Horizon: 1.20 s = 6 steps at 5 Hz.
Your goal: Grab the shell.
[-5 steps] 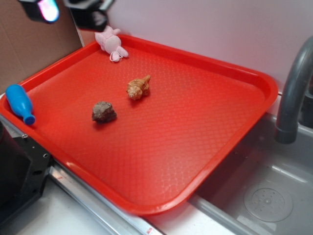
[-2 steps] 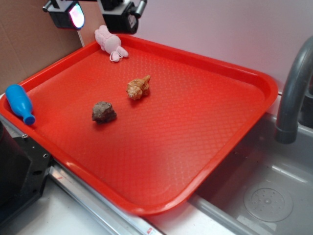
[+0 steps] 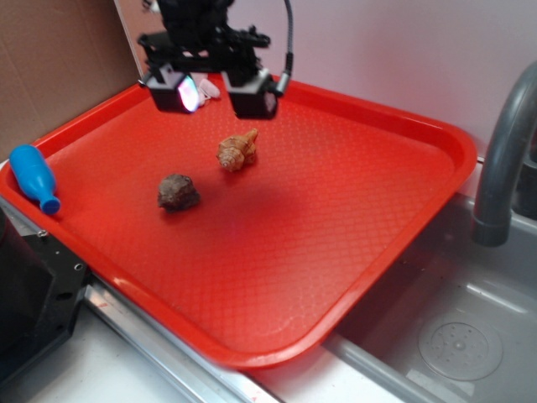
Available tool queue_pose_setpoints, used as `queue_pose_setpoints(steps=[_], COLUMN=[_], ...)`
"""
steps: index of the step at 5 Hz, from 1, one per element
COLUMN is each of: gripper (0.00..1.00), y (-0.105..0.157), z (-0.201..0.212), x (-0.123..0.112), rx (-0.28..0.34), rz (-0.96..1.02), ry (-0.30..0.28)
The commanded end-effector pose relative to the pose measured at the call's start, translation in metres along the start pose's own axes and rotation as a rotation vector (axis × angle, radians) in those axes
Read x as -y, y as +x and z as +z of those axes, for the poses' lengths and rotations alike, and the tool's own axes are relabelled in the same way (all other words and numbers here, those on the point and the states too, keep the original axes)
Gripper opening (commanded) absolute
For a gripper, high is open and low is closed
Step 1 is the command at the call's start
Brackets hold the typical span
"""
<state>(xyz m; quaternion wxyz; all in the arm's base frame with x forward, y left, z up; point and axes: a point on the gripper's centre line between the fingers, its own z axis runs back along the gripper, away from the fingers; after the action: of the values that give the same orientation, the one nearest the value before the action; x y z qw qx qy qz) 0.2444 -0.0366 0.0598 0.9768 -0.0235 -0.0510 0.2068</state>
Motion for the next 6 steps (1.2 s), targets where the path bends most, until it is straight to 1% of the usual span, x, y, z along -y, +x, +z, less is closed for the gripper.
queue_pose_setpoints(steps=[1,2,3,4,5,6], gripper=[1.00,0.56,1.00,1.00,1.00,1.00], y=[0.005,0.008,0.013,0.001,-0.004,0.006], z=[-0.030,-0.031,-0.026,-0.002,0.046,0.053], x=[0.010,0.007,-0.001,-0.007,-0.010,-0.009], rx=[-0.046,-0.071,-0.058,0.012,0.140,0.166], rz=[-0.011,-0.014,-0.008,0.044,0.133,0.179], ry=[0.000,0.037,0.062,0.067,0.017,-0.016])
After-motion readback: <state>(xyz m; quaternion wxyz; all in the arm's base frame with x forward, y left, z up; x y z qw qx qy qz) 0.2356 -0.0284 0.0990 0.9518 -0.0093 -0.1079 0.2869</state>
